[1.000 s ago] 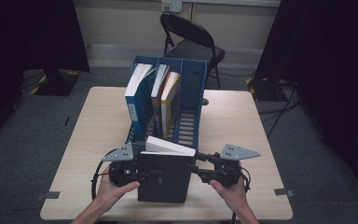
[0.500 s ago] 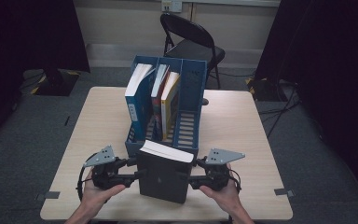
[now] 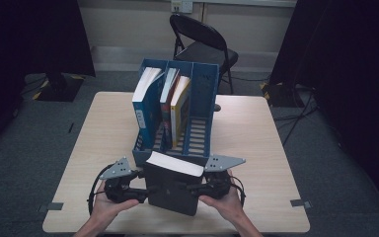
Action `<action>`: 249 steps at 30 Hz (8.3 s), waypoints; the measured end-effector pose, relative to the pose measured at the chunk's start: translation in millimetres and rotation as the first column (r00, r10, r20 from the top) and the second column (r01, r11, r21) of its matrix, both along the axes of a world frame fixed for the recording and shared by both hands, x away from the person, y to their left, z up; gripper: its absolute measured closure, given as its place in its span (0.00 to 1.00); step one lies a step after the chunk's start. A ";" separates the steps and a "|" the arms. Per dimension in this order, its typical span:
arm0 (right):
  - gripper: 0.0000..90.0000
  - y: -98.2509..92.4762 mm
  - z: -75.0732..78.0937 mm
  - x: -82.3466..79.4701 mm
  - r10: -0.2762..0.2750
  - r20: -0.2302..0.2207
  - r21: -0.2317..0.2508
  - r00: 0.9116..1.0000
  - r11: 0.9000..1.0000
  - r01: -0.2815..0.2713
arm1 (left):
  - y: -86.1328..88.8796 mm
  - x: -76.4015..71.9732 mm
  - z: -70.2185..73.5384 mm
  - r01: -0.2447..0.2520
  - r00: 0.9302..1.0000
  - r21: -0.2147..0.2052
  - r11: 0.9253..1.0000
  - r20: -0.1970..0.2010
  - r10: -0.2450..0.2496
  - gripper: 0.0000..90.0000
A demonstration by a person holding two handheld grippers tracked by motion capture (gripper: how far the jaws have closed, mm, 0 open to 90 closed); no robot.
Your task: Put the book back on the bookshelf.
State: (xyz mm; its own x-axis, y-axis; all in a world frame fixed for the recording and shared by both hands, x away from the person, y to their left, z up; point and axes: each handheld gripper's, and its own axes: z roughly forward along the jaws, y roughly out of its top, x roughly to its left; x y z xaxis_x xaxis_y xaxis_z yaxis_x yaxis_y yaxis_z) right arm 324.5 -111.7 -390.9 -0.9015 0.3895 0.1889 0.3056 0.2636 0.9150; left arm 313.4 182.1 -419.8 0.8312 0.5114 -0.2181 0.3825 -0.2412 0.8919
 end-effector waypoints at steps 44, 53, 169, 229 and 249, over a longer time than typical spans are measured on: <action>0.58 -63.4 3.1 -23.0 -0.127 0.039 -0.049 0.991 0.991 0.128 | 18.7 7.9 -23.4 -0.182 0.973 0.153 0.971 -0.111 0.200 0.17; 0.58 -93.3 3.5 -21.6 -0.215 0.026 -0.046 0.976 0.975 0.216 | 17.4 11.1 -23.0 -0.195 0.970 0.141 0.971 -0.119 0.212 0.17; 0.56 -85.5 78.7 94.3 -0.605 -0.118 -0.556 0.788 0.698 0.452 | 27.7 16.9 -33.5 -0.236 0.946 0.173 0.956 -0.185 0.267 0.18; 0.59 -73.1 82.4 120.9 -0.642 -0.190 -0.731 0.743 0.597 0.329 | 36.3 22.8 -35.9 -0.271 0.926 0.159 0.949 -0.226 0.302 0.20; 0.59 -80.1 120.7 108.5 -0.638 -0.162 -0.704 0.752 0.609 0.365 | 32.0 22.4 -36.9 -0.253 0.933 0.182 0.950 -0.215 0.290 0.20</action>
State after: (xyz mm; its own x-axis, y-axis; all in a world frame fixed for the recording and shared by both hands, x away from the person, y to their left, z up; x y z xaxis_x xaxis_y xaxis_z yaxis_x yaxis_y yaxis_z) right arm 432.9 -191.8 -270.2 -0.4326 0.9016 0.0024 0.8279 0.3962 0.3971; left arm 335.8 214.1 -456.7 0.5899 0.7517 -0.2950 0.6467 -0.2210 0.7300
